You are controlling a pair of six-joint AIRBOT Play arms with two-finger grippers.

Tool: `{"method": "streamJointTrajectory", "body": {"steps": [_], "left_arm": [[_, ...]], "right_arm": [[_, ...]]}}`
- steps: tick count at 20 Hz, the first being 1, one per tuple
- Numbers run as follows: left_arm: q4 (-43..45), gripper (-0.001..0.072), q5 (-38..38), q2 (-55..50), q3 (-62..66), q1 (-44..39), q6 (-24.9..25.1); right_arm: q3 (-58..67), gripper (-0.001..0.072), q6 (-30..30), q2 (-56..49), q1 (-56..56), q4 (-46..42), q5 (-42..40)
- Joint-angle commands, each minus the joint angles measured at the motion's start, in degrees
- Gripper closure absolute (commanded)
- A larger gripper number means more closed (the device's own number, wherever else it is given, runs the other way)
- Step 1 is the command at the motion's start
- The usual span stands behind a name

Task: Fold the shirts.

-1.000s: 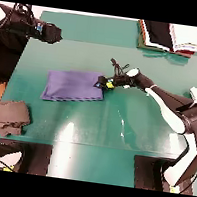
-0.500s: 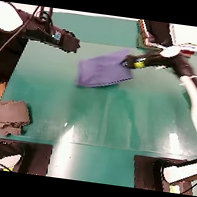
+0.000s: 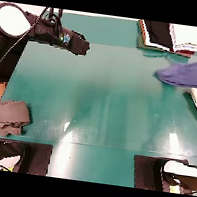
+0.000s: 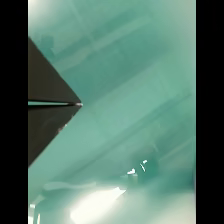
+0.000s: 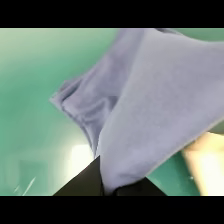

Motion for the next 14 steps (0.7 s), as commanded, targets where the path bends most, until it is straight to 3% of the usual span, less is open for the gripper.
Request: {"method": "streamJointTrajectory", "body": {"steps": [1, 8, 14], "left_arm": [[-0.4, 0.0682, 0.3, 0.0, 0.0, -0.1, -0.4], [-0.4, 0.0682, 0.3, 0.0, 0.0, -0.1, -0.4], [-0.3, 0.0682, 0.0, 0.0, 0.0, -0.1, -0.2]], "right_arm": [[0.1, 0.0696, -0.9, 0.2, -10.0, -0.8, -2.1], [12.9, 0.0696, -2.1, -0.9, -11.8, -0.7, -2.8], [21.0, 0.0696, -2.0, -0.7, -13.3, -0.8, 2.4]]}}
